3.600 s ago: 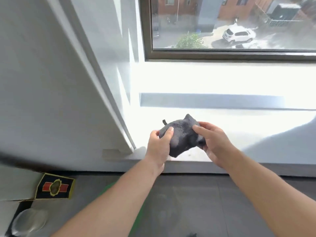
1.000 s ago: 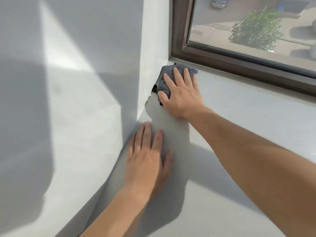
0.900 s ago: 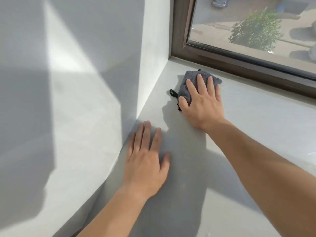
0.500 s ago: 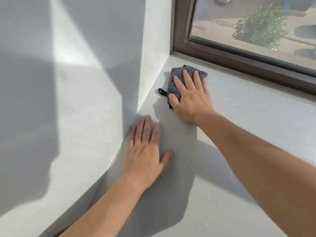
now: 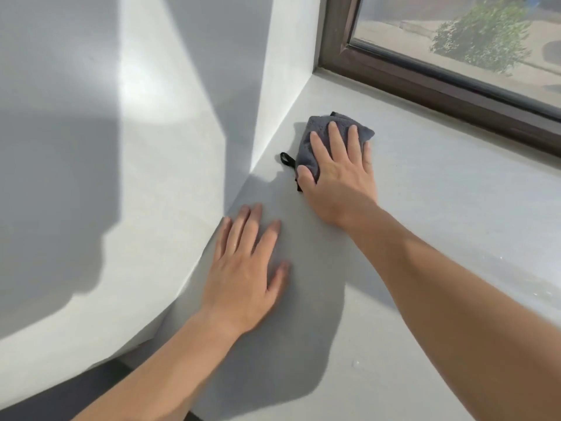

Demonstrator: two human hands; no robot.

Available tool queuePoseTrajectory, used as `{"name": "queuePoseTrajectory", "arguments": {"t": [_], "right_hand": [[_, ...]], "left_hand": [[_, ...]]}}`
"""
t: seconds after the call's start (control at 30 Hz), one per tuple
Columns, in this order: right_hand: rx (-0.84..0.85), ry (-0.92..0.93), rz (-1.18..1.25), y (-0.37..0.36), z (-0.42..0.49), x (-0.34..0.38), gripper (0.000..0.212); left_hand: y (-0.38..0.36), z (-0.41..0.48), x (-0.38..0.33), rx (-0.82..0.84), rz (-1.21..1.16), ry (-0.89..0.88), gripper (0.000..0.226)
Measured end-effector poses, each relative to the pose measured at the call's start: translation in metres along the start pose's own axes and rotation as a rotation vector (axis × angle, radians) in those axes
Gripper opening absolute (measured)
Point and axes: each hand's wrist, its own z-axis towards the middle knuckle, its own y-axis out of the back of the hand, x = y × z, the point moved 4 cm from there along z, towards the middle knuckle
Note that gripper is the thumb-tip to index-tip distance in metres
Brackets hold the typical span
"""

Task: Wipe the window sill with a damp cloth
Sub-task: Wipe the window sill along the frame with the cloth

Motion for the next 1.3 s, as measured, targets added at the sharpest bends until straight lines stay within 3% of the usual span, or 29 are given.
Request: {"name": "queuePoseTrajectory", "arguments": {"t": [0.1,0.17,0.23,0.3,0.37,0.57,0.63,0.7,0.8,0.87,1.03,1.13,1.3], "right_hand": [[0.004,-0.226,0.007,0.007,-0.04,-0.052,0.069],[-0.005,-0.307,0.015,0.006,-0.04,-0.048,0.069],[-0.012,-0.193,0.032,0.001,-0.016,-0.012,0.069],[0.019,0.038,-0.004,-0.004,0.003,0.029,0.069],[0.054,0.121,-0.022,-0.006,0.006,0.035,0.069],[-0.056,-0.248,0.027,0.002,-0.093,-0.066,0.069],[-0.056,-0.355,0.025,-0.001,-0.092,-0.059,0.07],[-0.063,-0.277,0.022,-0.007,-0.07,-0.018,0.07],[0.006,0.02,-0.012,-0.019,-0.045,0.048,0.07],[0.027,0.049,-0.022,-0.017,-0.047,0.044,0.07],[-0.014,-0.26,0.054,0.0,-0.119,-0.038,0.073],[-0.042,-0.38,0.059,0.001,-0.115,-0.026,0.071],[0.047,0.035,0.005,-0.01,-0.058,0.064,0.07]], "left_hand": [[0.002,0.001,-0.003,0.01,-0.028,0.016,0.061],[0.001,0.001,-0.003,0.013,-0.011,0.015,0.061],[0.0,0.001,-0.002,0.011,0.014,0.003,0.061],[-0.002,0.002,0.0,0.008,0.022,-0.001,0.062],[-0.004,0.001,0.0,0.007,0.017,-0.002,0.064],[0.002,-0.007,-0.005,-0.004,-0.134,-0.011,0.056],[0.009,-0.018,-0.005,-0.039,-0.147,-0.006,0.05],[0.012,-0.035,-0.002,-0.047,-0.128,0.002,0.05],[0.004,-0.055,0.006,0.016,-0.017,-0.036,0.06],[0.0,-0.058,0.01,0.037,0.004,-0.065,0.062],[0.004,-0.055,0.007,0.043,-0.037,-0.061,0.064],[0.006,-0.053,0.008,0.023,-0.059,-0.069,0.063],[0.009,-0.05,0.008,0.022,-0.019,-0.075,0.064]]}}
